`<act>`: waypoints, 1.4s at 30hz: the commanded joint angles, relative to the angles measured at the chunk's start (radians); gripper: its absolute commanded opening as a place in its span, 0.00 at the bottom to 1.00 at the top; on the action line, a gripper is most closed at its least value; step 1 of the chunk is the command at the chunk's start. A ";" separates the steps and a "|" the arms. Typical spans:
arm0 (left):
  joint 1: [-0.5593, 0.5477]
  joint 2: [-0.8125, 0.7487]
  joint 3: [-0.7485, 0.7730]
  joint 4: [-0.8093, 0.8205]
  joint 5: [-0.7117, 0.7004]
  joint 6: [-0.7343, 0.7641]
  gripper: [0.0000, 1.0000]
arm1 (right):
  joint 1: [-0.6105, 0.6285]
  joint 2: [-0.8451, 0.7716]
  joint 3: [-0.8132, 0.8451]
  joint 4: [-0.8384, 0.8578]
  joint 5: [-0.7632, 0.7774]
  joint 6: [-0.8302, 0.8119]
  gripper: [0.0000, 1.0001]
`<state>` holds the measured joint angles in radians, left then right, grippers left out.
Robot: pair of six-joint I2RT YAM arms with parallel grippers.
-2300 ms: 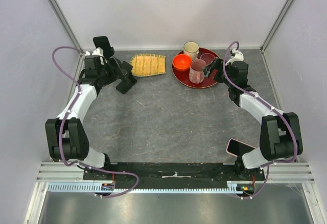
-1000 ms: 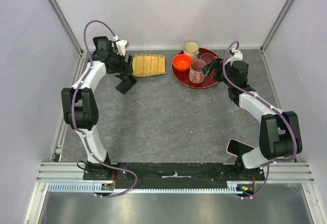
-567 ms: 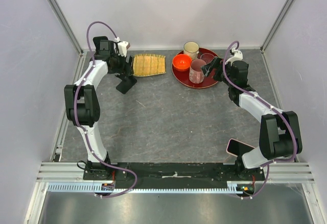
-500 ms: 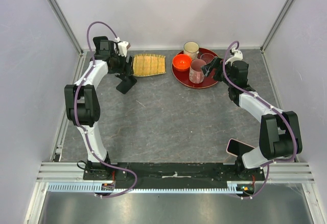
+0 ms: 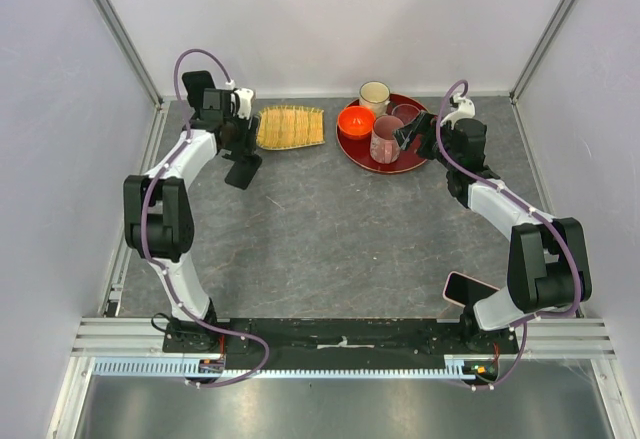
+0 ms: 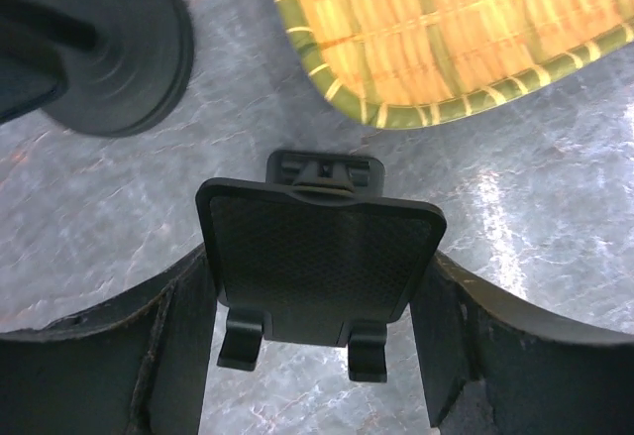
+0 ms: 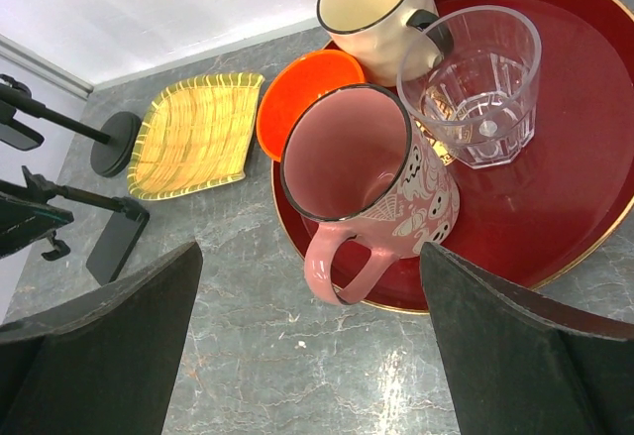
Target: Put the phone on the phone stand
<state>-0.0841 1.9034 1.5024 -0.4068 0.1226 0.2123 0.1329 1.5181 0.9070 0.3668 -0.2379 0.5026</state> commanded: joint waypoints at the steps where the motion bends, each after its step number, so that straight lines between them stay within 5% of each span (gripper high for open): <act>1: -0.011 -0.115 -0.076 0.028 -0.282 -0.042 0.02 | -0.004 -0.012 0.003 0.058 -0.020 0.011 0.98; 7: 0.024 -0.251 -0.142 0.022 -0.324 -0.054 0.02 | -0.003 -0.012 -0.002 0.072 -0.032 0.022 0.98; 12: 0.080 -0.348 -0.275 0.104 -0.219 -0.057 0.02 | -0.004 -0.010 -0.002 0.073 -0.035 0.027 0.98; 17: 0.113 -0.317 -0.309 0.138 -0.293 -0.099 0.02 | -0.004 -0.018 -0.003 0.069 -0.032 0.025 0.98; 42: 0.138 -0.210 -0.254 0.149 -0.196 -0.318 0.03 | -0.004 -0.004 0.007 0.037 0.006 0.030 0.98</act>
<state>0.0525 1.6825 1.2049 -0.3000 -0.1020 -0.0490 0.1326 1.5177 0.9066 0.3882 -0.2573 0.5205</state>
